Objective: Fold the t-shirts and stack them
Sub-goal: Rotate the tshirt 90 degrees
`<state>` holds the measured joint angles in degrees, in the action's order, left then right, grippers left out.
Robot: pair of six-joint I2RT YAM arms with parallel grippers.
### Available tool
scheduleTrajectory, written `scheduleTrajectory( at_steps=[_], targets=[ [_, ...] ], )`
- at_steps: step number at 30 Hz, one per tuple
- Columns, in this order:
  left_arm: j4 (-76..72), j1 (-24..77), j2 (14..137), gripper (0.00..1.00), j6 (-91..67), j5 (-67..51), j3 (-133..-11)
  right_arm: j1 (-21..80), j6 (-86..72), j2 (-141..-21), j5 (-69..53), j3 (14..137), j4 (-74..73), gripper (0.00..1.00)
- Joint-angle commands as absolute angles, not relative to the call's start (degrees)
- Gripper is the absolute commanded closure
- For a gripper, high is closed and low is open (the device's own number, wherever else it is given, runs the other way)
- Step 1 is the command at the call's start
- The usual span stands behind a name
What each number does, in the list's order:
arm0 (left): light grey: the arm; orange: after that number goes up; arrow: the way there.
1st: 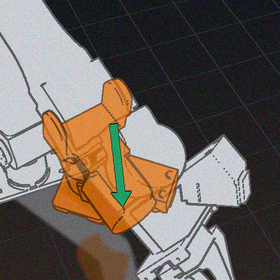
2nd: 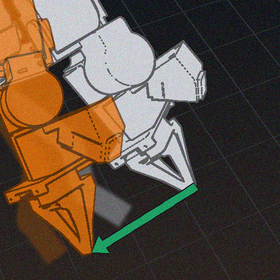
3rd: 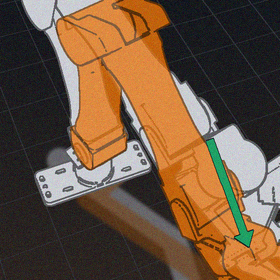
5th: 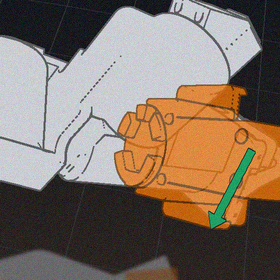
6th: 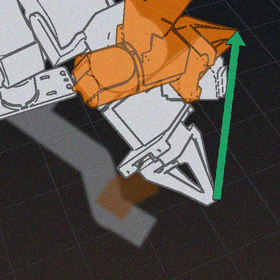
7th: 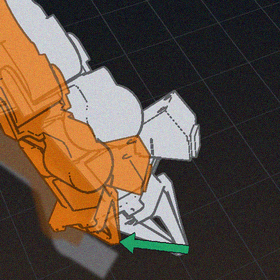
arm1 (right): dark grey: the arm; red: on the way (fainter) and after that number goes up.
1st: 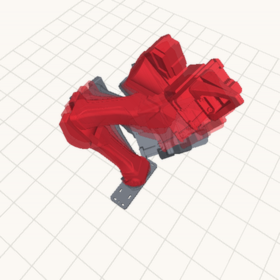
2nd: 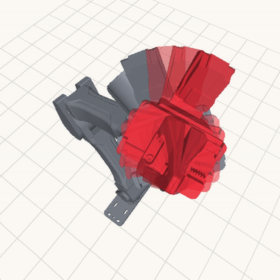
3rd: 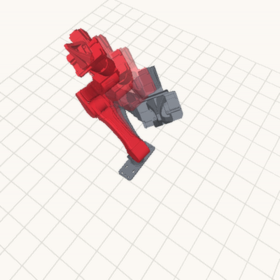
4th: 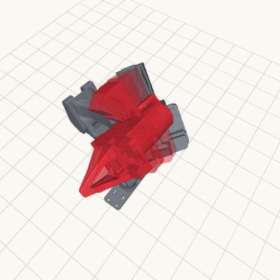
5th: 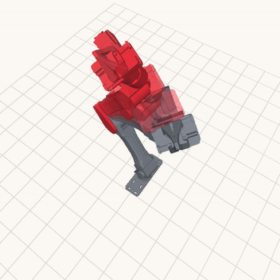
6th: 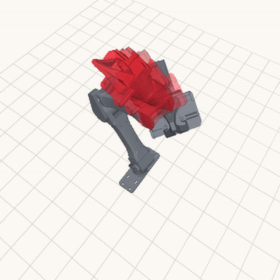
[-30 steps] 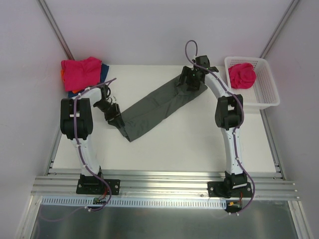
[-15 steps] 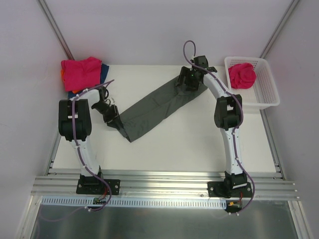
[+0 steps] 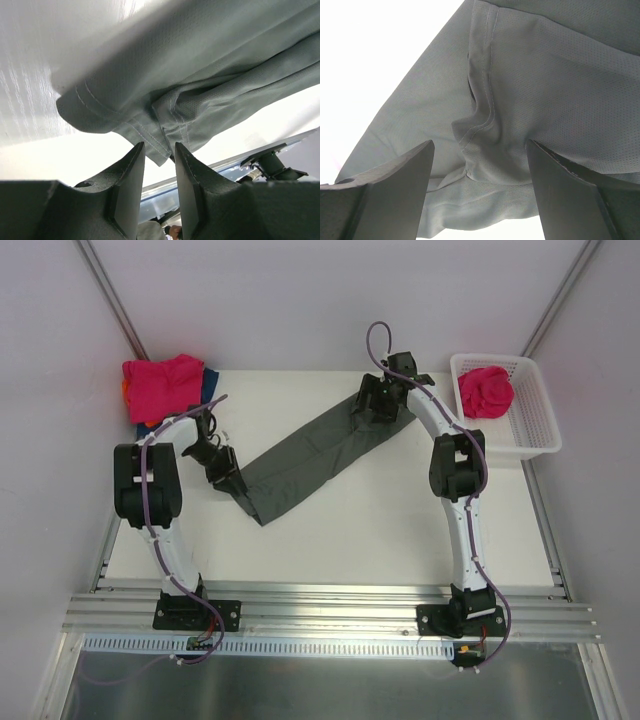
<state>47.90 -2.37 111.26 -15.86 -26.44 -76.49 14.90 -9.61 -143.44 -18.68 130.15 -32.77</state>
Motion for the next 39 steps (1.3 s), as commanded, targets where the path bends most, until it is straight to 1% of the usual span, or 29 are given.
scheduleTrajectory(
  at_steps=[1, 5, 10, 12, 14, 15, 27, 31, 39],
  targets=[
    [48.08, -2.81, 113.28, 0.69, -15.47, -25.66, -80.15, 15.21, -9.41, -139.48, -18.63, 131.22, -31.73, 0.21],
    [47.72, -2.64, 116.97, 0.71, -14.85, -25.14, -84.01, 14.94, -9.32, -139.31, -18.54, 130.61, -31.82, 0.21],
    [47.46, -2.46, 118.56, 0.71, -14.85, -25.31, -84.9, 14.94, -8.88, -139.22, -18.11, 130.69, -31.82, 0.21],
    [47.46, -2.29, 118.04, 0.8, -15.03, -25.49, -83.85, 14.94, -9.05, -139.22, -18.02, 130.78, -31.73, 0.21],
    [47.55, -2.29, 117.17, 0.9, -15.03, -26.01, -83.06, 14.94, -9.05, -139.22, -17.93, 130.69, -31.73, 0.21],
    [47.46, -2.37, 116.81, 1.0, -15.12, -26.28, -82.27, 14.94, -9.05, -139.31, -17.93, 130.69, -31.64, 0.21],
    [48.07, -2.64, 109.69, 1.0, -16.08, -25.84, -77.61, 16.0, -9.49, -139.13, -18.19, 131.13, -31.38, 0.21],
    [49.3, -3.95, 105.31, 1.0, -16.17, -25.93, -75.94, 16.08, -9.49, -138.87, -18.37, 131.13, -31.29, 0.21],
    [49.92, -4.39, 102.75, 1.0, -15.03, -25.93, -68.91, 16.43, -9.76, -139.48, -18.46, 132.01, -31.03, 0.21]
  ],
)
